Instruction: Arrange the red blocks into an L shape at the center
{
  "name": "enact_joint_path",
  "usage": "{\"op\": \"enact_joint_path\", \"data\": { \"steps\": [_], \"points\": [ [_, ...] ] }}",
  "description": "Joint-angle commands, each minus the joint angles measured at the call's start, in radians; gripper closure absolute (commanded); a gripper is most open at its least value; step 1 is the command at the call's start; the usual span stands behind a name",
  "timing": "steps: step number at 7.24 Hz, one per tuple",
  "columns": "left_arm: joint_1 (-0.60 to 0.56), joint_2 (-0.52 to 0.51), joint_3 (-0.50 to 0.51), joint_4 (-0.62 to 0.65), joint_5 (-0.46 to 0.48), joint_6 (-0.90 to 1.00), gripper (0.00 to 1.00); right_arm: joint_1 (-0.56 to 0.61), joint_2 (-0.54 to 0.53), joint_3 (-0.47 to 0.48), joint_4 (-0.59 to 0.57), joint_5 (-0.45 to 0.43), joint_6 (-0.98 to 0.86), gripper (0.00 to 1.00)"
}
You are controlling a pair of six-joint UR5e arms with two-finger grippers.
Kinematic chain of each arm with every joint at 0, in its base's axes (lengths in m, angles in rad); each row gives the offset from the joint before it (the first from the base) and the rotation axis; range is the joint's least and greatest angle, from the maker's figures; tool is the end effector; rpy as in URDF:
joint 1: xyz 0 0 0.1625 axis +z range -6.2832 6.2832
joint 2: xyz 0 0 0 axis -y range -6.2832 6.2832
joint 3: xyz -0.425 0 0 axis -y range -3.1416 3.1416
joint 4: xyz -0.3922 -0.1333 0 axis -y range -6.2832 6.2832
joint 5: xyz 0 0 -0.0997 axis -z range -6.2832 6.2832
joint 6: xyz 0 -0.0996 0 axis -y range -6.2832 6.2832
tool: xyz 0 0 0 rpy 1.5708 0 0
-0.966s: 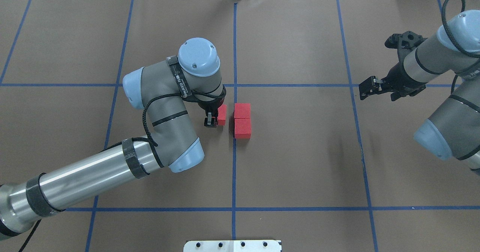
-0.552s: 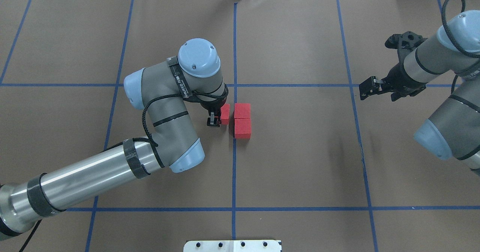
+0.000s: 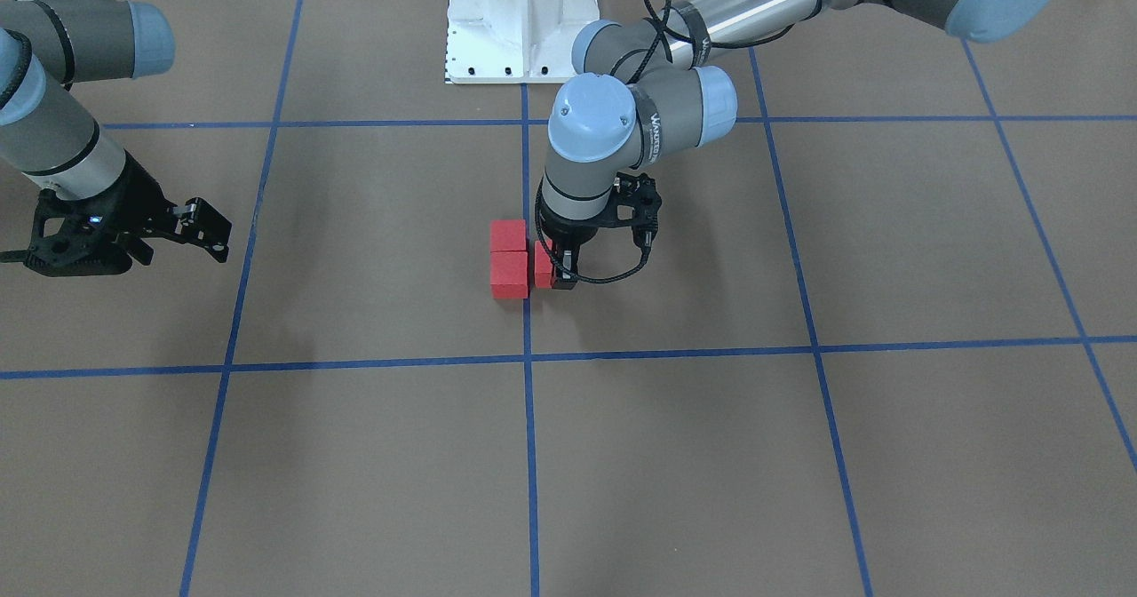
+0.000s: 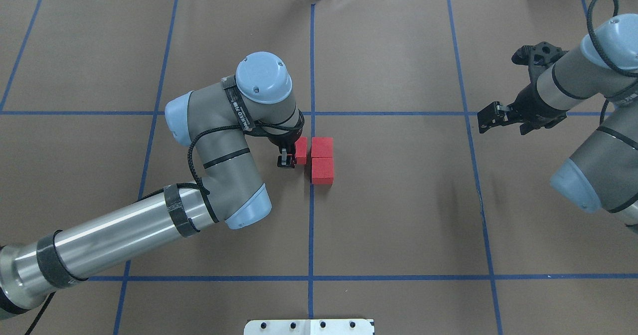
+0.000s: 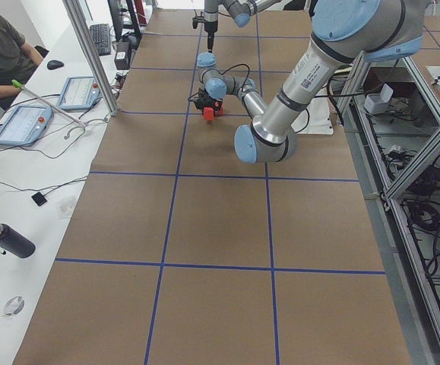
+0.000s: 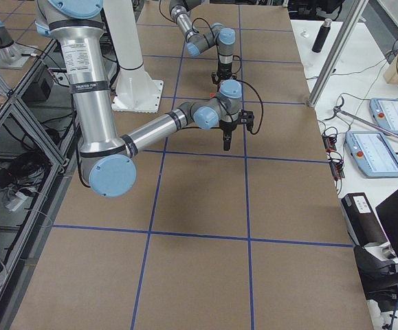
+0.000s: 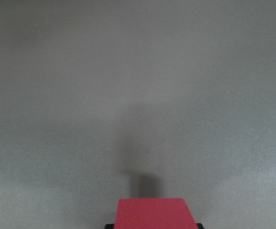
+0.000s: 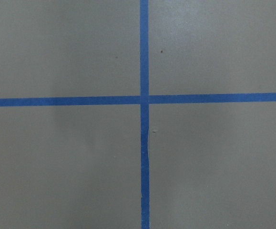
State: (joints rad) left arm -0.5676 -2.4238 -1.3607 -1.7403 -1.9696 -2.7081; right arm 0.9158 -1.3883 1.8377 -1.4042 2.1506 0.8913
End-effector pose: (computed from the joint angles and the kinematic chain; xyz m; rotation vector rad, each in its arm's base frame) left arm 0.5977 -0.4933 0.1976 -0.6436 0.7278 -1.4222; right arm -0.2786 -0.4920 0.4205 0.0364 -0.8185 0.0444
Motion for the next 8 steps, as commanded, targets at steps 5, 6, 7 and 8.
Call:
{"op": "enact_joint_path", "data": {
  "steps": [5, 6, 7, 8],
  "points": [
    [0.000, 0.000, 0.014, -0.047, 0.000, -0.042, 1.00, 0.002, -0.002, 0.001, 0.001, 0.000, 0.003, 0.00],
    [0.000, 0.000, 0.014, -0.047, 0.000, -0.048, 1.00, 0.002, -0.003, 0.003, 0.001, 0.002, 0.003, 0.00],
    [0.000, 0.000, 0.015, -0.047, 0.000, -0.050, 1.00, 0.002, -0.002, 0.005, 0.001, 0.002, 0.003, 0.00],
    [0.000, 0.000, 0.023, -0.047, 0.000, -0.048, 1.00, 0.002, -0.003, 0.003, 0.001, 0.000, 0.005, 0.00]
  ]
}}
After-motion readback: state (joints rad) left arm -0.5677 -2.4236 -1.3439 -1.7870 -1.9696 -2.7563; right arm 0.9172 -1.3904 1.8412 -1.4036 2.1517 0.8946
